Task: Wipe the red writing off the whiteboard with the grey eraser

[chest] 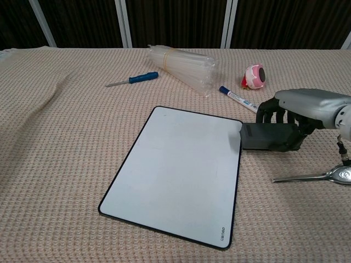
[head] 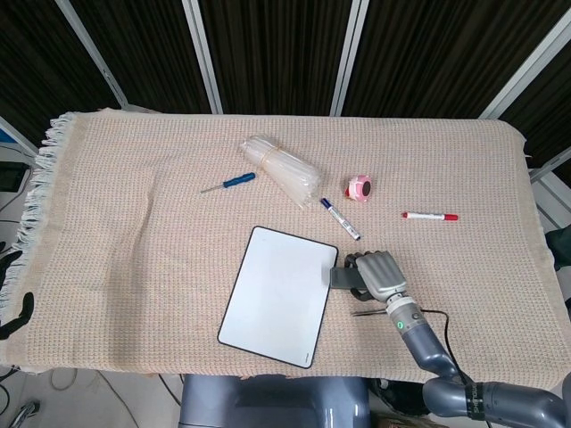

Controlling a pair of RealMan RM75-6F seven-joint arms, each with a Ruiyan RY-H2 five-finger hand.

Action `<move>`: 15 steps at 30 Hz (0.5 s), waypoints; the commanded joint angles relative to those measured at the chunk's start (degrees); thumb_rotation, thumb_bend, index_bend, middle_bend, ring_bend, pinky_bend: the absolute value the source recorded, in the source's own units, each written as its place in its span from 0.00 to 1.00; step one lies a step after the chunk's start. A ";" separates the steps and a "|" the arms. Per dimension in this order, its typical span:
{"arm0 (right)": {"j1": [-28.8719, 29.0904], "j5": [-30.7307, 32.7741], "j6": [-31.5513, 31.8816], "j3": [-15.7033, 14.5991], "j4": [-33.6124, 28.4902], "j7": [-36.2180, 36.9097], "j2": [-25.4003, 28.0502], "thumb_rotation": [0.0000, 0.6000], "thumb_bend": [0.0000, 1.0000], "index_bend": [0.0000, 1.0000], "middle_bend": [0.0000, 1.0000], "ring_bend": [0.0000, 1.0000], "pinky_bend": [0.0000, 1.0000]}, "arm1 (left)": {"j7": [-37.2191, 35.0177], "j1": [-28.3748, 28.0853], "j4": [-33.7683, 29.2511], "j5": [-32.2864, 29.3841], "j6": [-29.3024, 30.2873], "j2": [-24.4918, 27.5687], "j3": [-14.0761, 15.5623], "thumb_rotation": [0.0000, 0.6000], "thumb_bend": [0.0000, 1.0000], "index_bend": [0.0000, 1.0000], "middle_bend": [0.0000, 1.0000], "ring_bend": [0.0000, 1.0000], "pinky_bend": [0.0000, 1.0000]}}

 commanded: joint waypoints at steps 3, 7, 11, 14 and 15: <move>-0.47 -0.63 -1.03 -0.61 1.04 1.04 0.65 1.00 0.44 0.55 0.48 0.44 0.51 | 0.25 0.02 -0.04 -0.16 -0.01 -0.03 -0.02 1.00 0.42 0.16 0.02 0.00 0.00; -0.63 -0.63 -1.59 -0.70 2.11 1.48 0.60 1.00 0.42 0.55 0.47 0.43 0.49 | 0.17 0.06 -0.12 -0.21 0.14 0.04 -0.13 1.00 0.42 0.16 0.02 0.00 0.00; -0.73 -0.42 -2.27 -0.86 2.77 1.54 0.77 1.00 0.40 0.54 0.44 0.41 0.47 | 0.21 0.06 -0.17 -0.26 0.11 0.08 -0.15 1.00 0.42 0.16 0.02 0.00 0.00; -0.73 -0.35 -2.79 -0.97 2.94 1.55 1.04 1.00 0.33 0.45 0.36 0.36 0.44 | 0.33 0.06 -0.18 -0.26 0.06 0.07 -0.11 1.00 0.42 0.16 0.02 0.00 0.00; -0.75 -0.36 -2.94 -1.02 2.88 1.58 1.16 1.00 0.30 0.39 0.33 0.33 0.42 | 0.35 0.06 -0.18 -0.25 0.06 0.05 -0.10 1.00 0.42 0.16 0.02 0.00 0.00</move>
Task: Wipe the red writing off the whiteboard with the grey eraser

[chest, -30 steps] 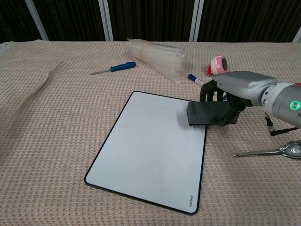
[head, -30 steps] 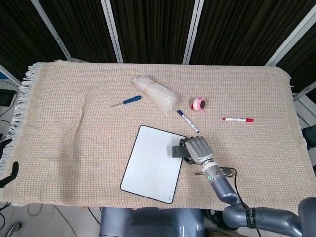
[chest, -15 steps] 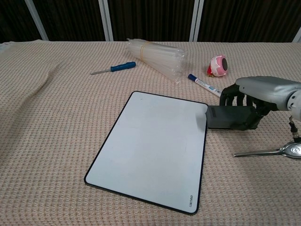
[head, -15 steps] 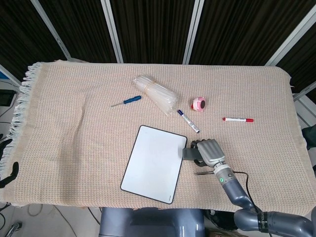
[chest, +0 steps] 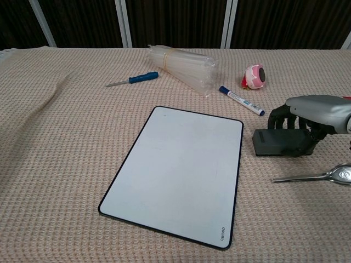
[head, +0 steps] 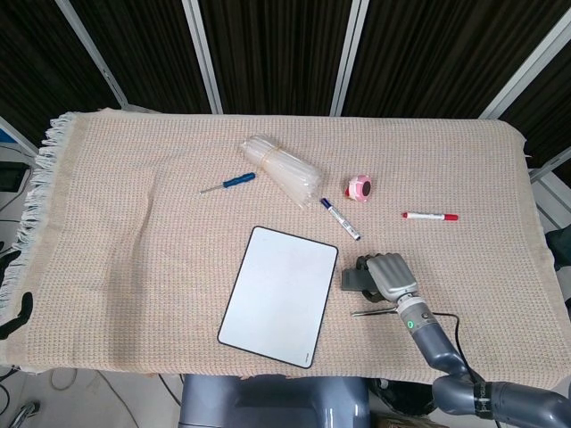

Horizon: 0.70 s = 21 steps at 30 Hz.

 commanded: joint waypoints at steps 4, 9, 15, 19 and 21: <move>-0.22 -0.36 -0.35 -0.12 -0.39 0.35 0.72 1.00 0.20 0.20 0.19 0.20 0.31 | 0.12 0.02 -0.02 0.08 0.03 -0.04 0.05 1.00 0.42 0.16 0.02 0.00 0.00; -0.58 -0.70 0.53 0.41 -2.03 0.66 1.72 1.00 0.19 0.13 0.10 0.10 0.21 | 0.43 0.03 -0.09 -0.24 -0.17 0.03 0.07 1.00 0.42 0.17 0.02 0.00 0.00; -0.80 0.00 0.85 0.52 -5.82 -0.69 4.94 1.00 0.19 0.12 0.07 0.06 0.19 | 0.51 0.02 -0.17 -0.25 -0.17 0.03 0.05 1.00 0.42 0.17 0.02 0.00 0.00; -1.92 -1.11 3.68 0.88 -8.95 -0.91 7.78 1.00 0.19 0.12 0.06 0.06 0.19 | 0.48 0.06 -0.17 -0.13 -0.07 0.02 0.07 1.00 0.42 0.17 0.02 0.00 0.00; -3.06 -2.62 6.15 0.97 -10.77 -0.60 9.71 1.00 0.19 0.11 0.06 0.06 0.19 | 0.49 0.06 -0.18 -0.10 -0.03 0.01 0.06 1.00 0.42 0.17 0.02 0.00 0.00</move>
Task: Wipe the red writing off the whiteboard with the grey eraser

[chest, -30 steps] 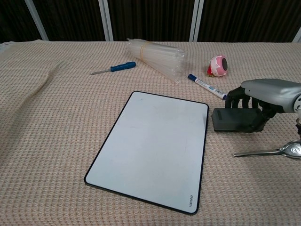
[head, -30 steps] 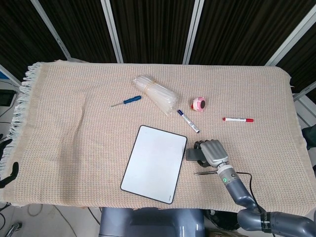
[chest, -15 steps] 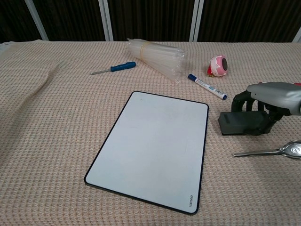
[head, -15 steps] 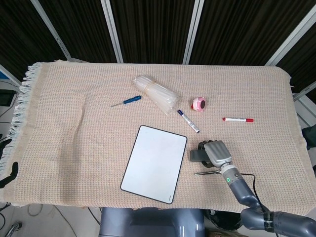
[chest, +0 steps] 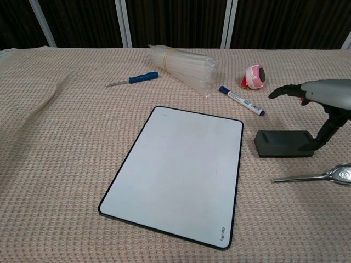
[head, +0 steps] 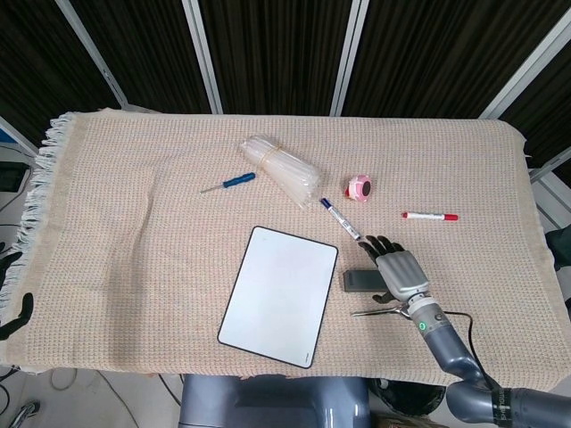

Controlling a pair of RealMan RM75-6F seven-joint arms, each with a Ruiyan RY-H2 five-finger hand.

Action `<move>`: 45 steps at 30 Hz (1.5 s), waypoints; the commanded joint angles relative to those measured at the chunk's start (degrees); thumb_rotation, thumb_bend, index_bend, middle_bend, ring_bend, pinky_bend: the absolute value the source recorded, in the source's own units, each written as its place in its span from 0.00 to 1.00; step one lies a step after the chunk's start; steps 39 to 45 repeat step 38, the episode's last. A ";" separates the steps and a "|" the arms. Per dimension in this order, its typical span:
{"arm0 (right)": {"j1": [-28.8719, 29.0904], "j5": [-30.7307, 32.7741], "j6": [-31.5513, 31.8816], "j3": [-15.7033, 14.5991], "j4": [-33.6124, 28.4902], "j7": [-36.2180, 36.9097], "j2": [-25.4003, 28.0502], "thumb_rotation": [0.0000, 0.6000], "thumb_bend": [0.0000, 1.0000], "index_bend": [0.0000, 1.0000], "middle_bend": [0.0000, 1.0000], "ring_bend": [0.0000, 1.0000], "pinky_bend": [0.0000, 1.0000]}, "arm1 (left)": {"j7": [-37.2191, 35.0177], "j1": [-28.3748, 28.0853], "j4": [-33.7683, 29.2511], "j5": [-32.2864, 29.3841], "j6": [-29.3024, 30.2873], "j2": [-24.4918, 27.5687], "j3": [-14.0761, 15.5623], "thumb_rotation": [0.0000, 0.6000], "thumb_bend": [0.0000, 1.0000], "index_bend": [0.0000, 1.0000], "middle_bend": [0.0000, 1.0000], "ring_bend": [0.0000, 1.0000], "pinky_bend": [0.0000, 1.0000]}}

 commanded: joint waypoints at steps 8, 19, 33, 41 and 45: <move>-10.21 -10.97 14.90 -3.05 -9.92 4.44 14.27 1.00 0.19 0.10 0.06 0.06 0.17 | 0.20 -0.10 -0.06 0.15 -0.03 -0.26 0.01 1.00 0.42 0.17 0.02 0.00 0.00; -22.04 -19.37 31.25 -6.34 -9.29 4.51 16.80 1.00 0.19 0.09 0.06 0.06 0.16 | 0.58 -0.28 -0.25 0.68 0.03 -0.79 0.10 1.00 0.42 0.17 0.02 0.00 0.00; -30.16 -21.63 38.81 -7.28 -2.27 9.02 13.45 1.00 0.19 0.09 0.06 0.06 0.16 | -0.10 -0.15 -0.34 1.03 0.24 -0.42 0.19 1.00 0.42 0.17 0.02 0.00 0.00; -31.37 -22.02 38.71 -6.95 -0.74 10.55 13.03 1.00 0.19 0.08 0.06 0.06 0.15 | 0.01 -0.12 -0.30 1.03 0.27 -0.40 0.21 1.00 0.42 0.17 0.02 0.00 0.00; -31.37 -22.02 38.71 -6.95 -0.74 10.55 13.03 1.00 0.19 0.08 0.06 0.06 0.15 | 0.01 -0.12 -0.30 1.03 0.27 -0.40 0.21 1.00 0.42 0.17 0.02 0.00 0.00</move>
